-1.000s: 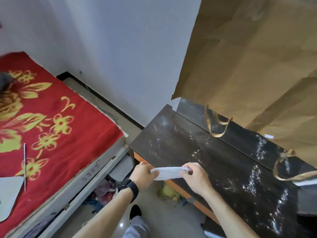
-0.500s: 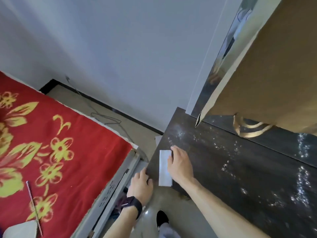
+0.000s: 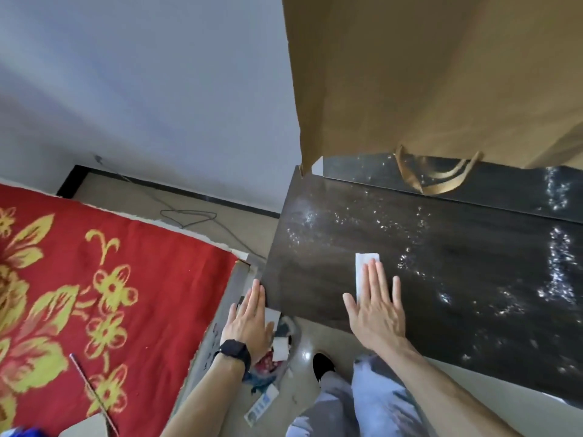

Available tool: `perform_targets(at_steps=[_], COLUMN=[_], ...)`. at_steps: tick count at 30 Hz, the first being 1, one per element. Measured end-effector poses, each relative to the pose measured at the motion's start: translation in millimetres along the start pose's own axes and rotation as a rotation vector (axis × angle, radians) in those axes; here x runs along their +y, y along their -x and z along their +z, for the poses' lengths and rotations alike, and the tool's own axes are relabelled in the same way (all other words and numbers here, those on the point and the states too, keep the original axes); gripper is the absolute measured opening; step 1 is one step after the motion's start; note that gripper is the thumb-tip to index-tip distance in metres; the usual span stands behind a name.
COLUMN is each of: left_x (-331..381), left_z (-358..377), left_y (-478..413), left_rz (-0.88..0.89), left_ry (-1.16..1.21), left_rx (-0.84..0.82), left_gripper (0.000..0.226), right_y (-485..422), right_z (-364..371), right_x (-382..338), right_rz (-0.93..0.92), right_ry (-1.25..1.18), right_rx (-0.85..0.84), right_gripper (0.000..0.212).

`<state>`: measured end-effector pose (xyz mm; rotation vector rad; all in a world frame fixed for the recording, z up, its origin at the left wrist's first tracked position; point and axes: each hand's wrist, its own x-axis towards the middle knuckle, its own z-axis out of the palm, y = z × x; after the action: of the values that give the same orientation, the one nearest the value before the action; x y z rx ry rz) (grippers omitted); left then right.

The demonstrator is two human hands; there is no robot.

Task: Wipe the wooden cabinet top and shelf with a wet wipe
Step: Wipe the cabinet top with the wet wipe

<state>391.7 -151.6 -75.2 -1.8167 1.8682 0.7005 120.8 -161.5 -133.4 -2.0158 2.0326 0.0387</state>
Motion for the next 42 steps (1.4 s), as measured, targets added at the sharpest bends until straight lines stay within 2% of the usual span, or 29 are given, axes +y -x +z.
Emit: perform_targets(at_steps=[3, 9, 12, 14, 18, 20, 22, 25, 28, 31, 33, 36, 42], left_x=[3, -5, -18, -19, -13, -11, -11, -9, -6, -3, -2, -2, 17], left_z=[3, 15, 24, 24, 18, 16, 16, 14, 12, 14, 12, 8, -11], left_y=[1, -5, -4, -3, 0, 0, -1, -6, -16, -22, -24, -26, -45], left_rz=[-0.016, -0.026, -0.020, -0.013, -0.024, -0.030, -0.032, -0.020, -0.016, -0.036, -0.046, -0.033, 0.017], left_ry=[0.050, 0.020, 0.020, 0.031, 0.062, 0.082, 0.111, 0.117, 0.103, 0.098, 0.102, 0.076, 0.055], left_rx=[0.018, 0.053, 0.049, 0.058, 0.044, 0.048, 0.065, 0.135, 0.162, 0.164, 0.162, 0.141, 0.181], left_gripper=[0.081, 0.085, 0.084, 0.084, 0.084, 0.081, 0.074, 0.068, 0.066, 0.067, 0.067, 0.067, 0.063], right_y=[12, -26, -65, -90, -109, -96, -70, -41, -76, -137, -171, -198, -162], right_z=[0, 15, 10, 2, -13, -17, -16, 0, 3, -6, -14, -29, -39], right_x=[-2, -121, -140, -126, -57, -31, -33, -64, -103, -128, -126, -93, -11], right_rz=[-0.044, -0.619, -0.729, -0.603, -0.120, 0.038, 0.042, -0.251, -0.475, -0.550, -0.472, -0.205, 0.278], right_ry=[-0.016, 0.048, 0.086, 0.075, 0.026, 0.000, -0.021, 0.004, 0.053, 0.099, 0.081, -0.019, -0.091], right_rx=[-0.044, -0.098, -0.147, -0.116, -0.062, -0.032, -0.019, -0.051, -0.083, -0.086, -0.093, -0.088, 0.004], right_gripper=[0.083, 0.068, 0.063, 0.063, 0.069, 0.075, 0.080, 0.076, 0.069, 0.065, 0.064, 0.066, 0.076])
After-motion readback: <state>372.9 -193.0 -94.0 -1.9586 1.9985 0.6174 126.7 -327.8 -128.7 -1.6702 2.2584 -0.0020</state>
